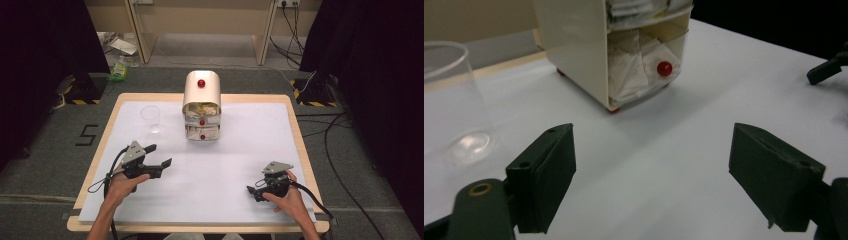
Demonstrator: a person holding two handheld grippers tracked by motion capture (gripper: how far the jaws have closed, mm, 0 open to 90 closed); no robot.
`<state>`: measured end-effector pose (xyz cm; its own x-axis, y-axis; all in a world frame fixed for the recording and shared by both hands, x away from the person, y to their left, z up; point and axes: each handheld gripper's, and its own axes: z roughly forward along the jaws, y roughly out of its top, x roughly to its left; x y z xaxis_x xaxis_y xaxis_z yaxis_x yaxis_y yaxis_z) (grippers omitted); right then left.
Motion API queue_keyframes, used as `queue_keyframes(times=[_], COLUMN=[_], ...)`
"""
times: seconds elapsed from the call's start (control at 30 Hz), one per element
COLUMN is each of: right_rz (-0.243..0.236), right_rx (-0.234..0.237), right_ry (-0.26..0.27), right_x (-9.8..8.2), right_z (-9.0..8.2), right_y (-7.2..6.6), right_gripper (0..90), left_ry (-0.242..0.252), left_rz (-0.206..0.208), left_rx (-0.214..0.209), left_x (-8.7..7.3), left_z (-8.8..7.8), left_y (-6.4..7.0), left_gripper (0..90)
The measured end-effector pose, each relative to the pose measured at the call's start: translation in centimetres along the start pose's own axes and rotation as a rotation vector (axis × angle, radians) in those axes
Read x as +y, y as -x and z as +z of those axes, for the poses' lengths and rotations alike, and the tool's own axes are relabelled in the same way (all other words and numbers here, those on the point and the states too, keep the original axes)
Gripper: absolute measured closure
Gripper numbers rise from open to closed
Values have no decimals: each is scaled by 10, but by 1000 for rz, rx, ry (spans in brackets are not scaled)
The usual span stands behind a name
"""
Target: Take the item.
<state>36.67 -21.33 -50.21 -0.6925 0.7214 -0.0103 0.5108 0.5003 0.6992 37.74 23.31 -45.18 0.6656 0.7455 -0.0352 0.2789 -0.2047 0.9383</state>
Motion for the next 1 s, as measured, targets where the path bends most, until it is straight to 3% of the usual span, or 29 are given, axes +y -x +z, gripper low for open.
queue_keyframes(times=[0.33, 0.7, 1.0], right_rz=[1, 2, 2], right_rx=[1, 1, 1], right_ry=[1, 0, 0], right_x=[0, 0, 0], right_z=[0, 0, 0], right_y=[0, 0, 0], right_gripper=[4, 5, 5], left_ry=[69, 78, 77], left_rz=[44, 68, 120], left_rx=[-52, -98, -118], left_x=[40, 67, 92], left_z=[15, 39, 61], left_y=[4, 8, 16], left_gripper=[194, 206, 215])
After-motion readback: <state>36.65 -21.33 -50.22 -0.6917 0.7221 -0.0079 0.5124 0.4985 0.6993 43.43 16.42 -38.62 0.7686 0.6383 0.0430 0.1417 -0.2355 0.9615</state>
